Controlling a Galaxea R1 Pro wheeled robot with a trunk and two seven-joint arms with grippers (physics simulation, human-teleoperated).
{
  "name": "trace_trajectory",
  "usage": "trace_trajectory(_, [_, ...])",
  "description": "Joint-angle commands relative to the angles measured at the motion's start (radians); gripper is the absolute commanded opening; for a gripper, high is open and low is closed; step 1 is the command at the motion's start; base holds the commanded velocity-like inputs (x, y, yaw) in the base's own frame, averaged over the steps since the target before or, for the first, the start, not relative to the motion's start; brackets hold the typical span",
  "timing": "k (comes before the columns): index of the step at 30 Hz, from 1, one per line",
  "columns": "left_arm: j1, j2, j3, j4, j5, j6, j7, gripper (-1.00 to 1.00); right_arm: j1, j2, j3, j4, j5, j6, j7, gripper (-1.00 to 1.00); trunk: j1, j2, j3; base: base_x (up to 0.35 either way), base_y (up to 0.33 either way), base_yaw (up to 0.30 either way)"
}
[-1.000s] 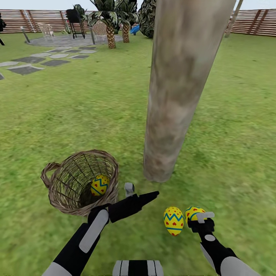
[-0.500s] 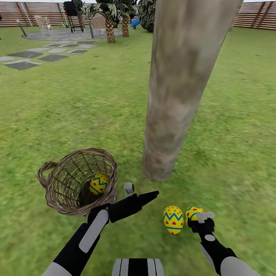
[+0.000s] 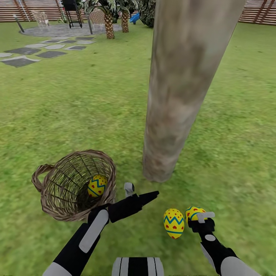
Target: Take the three Easter eggs out of the wicker basket on the lawn in the garden, then place them on the lawn next to a single tree (choose any tree) so that all three eggs are next to the same tree and none are left in the basket.
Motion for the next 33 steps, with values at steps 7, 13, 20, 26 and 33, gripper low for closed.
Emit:
trace_trajectory(7, [0.000, 0.000, 0.000, 0.000, 0.004, 0.007, 0.000, 1.00, -0.001, 0.001, -0.009, 0.000, 0.012, -0.006, 0.000, -1.00, 0.003, -0.002, -0.028, 0.000, 0.000, 0.000])
trace_trajectory(13, [0.000, 0.000, 0.000, 0.000, 0.002, 0.007, 0.000, 1.00, -0.001, 0.003, -0.006, -0.002, 0.015, -0.009, 0.000, -1.00, 0.006, -0.003, -0.051, 0.000, 0.000, 0.000])
trace_trajectory(20, [0.000, 0.001, 0.000, 0.000, 0.009, 0.007, 0.000, 1.00, -0.001, 0.003, -0.005, -0.001, 0.016, -0.009, 0.002, -1.00, 0.006, -0.004, -0.055, 0.000, 0.000, 0.000])
trace_trajectory(26, [0.000, 0.001, 0.000, 0.000, 0.009, 0.007, 0.000, 1.00, -0.001, 0.001, -0.005, -0.002, 0.016, -0.012, 0.004, 1.00, 0.006, -0.004, -0.055, 0.000, 0.000, 0.000])
trace_trajectory(33, [0.000, 0.001, 0.000, 0.000, 0.009, 0.007, 0.000, 1.00, -0.001, 0.000, -0.006, -0.002, 0.016, -0.012, 0.009, 1.00, 0.006, -0.004, -0.055, 0.000, 0.000, 0.000])
